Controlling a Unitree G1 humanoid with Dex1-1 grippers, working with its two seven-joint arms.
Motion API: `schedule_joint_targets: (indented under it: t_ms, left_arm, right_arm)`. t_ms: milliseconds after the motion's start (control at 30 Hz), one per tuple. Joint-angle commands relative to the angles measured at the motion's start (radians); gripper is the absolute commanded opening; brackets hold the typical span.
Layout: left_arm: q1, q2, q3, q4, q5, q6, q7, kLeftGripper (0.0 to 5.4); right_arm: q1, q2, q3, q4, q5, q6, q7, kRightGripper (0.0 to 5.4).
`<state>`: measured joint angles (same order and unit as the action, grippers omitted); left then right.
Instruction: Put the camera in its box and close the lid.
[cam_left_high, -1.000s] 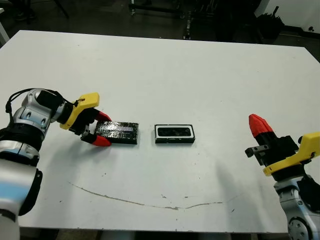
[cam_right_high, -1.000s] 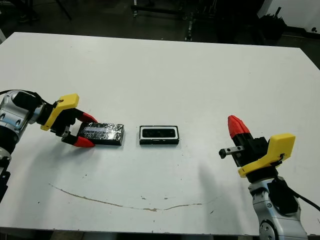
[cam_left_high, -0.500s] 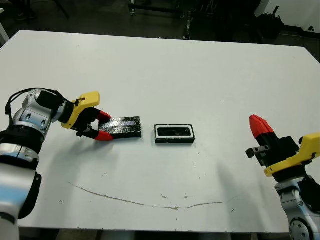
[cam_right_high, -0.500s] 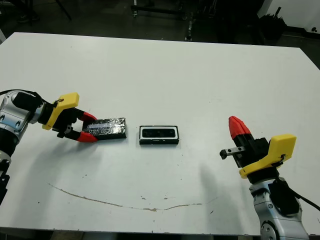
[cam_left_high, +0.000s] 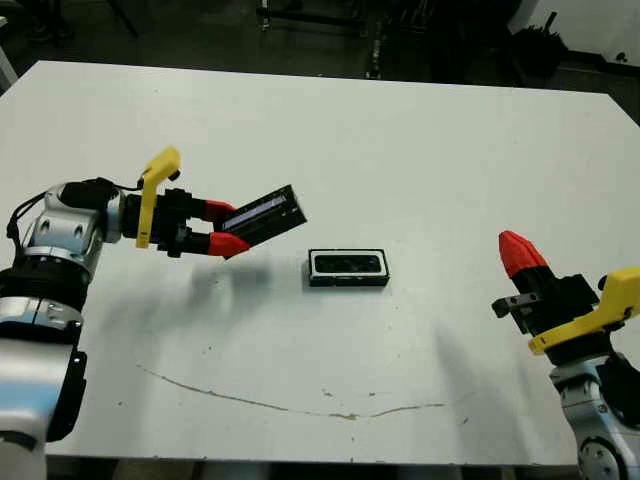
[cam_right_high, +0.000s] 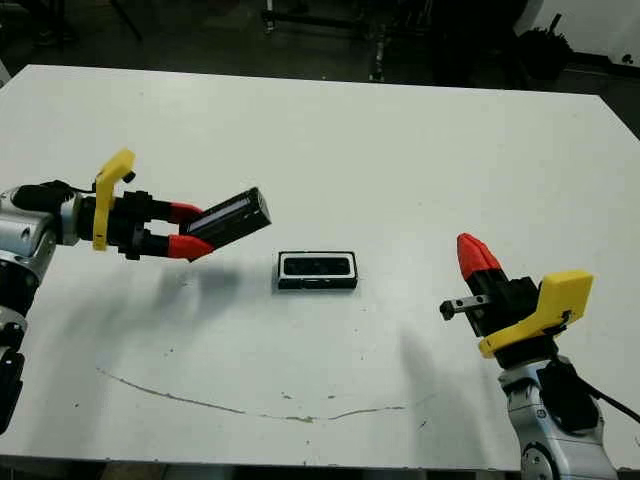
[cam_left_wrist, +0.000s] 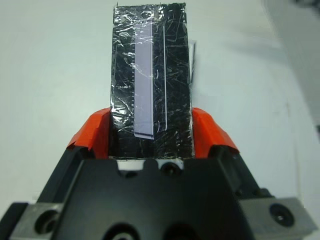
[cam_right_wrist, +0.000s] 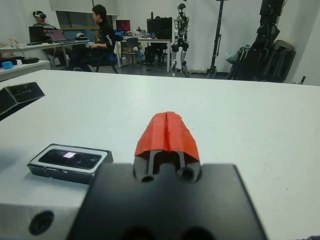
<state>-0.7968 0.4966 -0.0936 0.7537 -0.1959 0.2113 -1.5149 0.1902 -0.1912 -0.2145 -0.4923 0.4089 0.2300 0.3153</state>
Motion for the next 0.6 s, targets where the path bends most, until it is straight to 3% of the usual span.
schedule_joint_targets:
  t_ms: [33,167,300,400,600]
  left_arm:
    - [-0.025,-0.014,-0.027,-0.023,0.013,0.03,0.006,3.17]
    - [-0.043,-0.025,-0.062,-0.034,0.037,0.039,0.018,3.17]
    - [-0.049,-0.054,-0.088,-0.02,0.067,-0.054,0.038,3.17]
    - [0.002,-0.074,-0.097,-0.095,0.1,-0.118,0.142,3.17]
    - [0.079,-0.093,-0.133,-0.251,0.14,-0.096,0.28,3.17]
  right_arm:
    - [0.006,-0.01,0.003,0.01,-0.009,-0.012,0.0,0.0]
    - [0.007,-0.01,0.005,0.015,-0.006,-0.017,0.002,0.0]
    - [0.009,-0.011,0.009,0.012,-0.01,-0.017,0.001,0.0]
    - [0.01,-0.011,0.008,0.01,0.001,-0.008,0.001,0.0]
    - [0.014,-0.012,0.009,0.007,0.007,-0.008,0.003,0.0]
